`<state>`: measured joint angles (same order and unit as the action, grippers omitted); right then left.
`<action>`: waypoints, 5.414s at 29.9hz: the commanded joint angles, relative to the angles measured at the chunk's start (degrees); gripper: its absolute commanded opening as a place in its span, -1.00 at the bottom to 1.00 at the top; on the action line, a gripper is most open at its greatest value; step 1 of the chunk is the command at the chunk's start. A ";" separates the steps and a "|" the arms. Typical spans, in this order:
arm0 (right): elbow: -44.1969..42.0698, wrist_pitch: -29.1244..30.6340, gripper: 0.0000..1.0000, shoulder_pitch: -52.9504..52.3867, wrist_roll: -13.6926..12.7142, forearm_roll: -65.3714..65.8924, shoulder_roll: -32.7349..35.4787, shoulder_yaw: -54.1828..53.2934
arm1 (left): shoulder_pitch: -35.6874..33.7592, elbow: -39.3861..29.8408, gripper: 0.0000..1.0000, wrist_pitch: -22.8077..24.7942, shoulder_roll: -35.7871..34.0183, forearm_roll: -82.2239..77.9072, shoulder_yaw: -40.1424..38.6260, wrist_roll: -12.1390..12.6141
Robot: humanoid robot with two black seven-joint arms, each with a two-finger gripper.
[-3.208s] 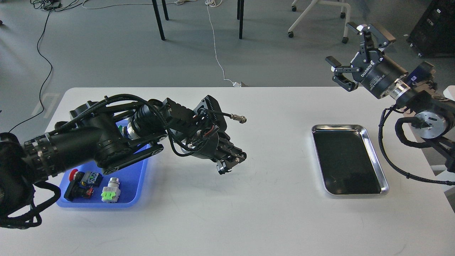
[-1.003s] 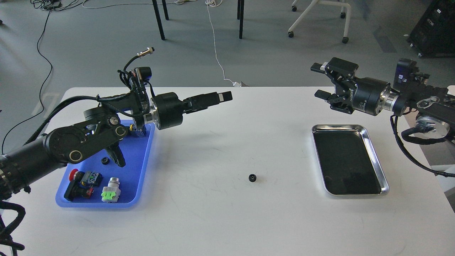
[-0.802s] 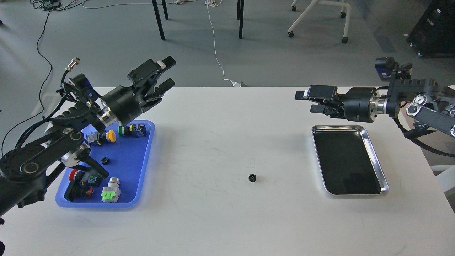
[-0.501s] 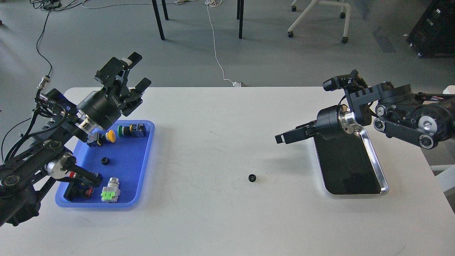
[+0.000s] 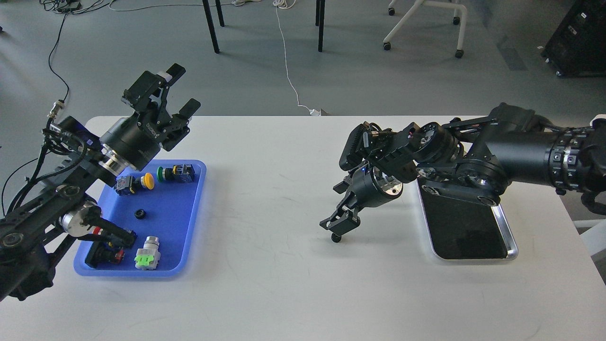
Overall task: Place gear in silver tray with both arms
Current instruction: 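Reach the right gripper down toward the black gear on the table, then close the right gripper on the black gear and lift it, then carry the gear over the silver tray and release it with right gripper, then withdraw the right gripper and move the left gripper to the blue tray, then grasp another black gear in the blue tray with the left gripper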
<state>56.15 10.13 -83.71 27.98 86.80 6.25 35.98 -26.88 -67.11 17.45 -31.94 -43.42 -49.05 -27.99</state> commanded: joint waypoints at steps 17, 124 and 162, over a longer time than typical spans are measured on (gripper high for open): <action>-2.45 -1.69 0.44 1.09 0.02 -0.76 -4.67 6.73 | 0.07 -0.92 0.95 0.13 -1.20 0.00 -0.26 -0.01; 0.36 -4.59 0.89 9.97 0.02 -9.79 33.73 -1.95 | -0.54 -1.88 0.95 0.13 -0.05 -0.18 0.53 -0.01; -2.80 14.31 0.92 37.21 0.02 -91.55 28.99 -41.08 | -2.13 -6.38 0.95 -0.66 -17.80 -81.58 14.06 -0.01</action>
<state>53.11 24.32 -46.55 28.00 -4.78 35.16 -5.11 -29.14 -75.47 16.84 -47.37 -124.29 -36.04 -28.01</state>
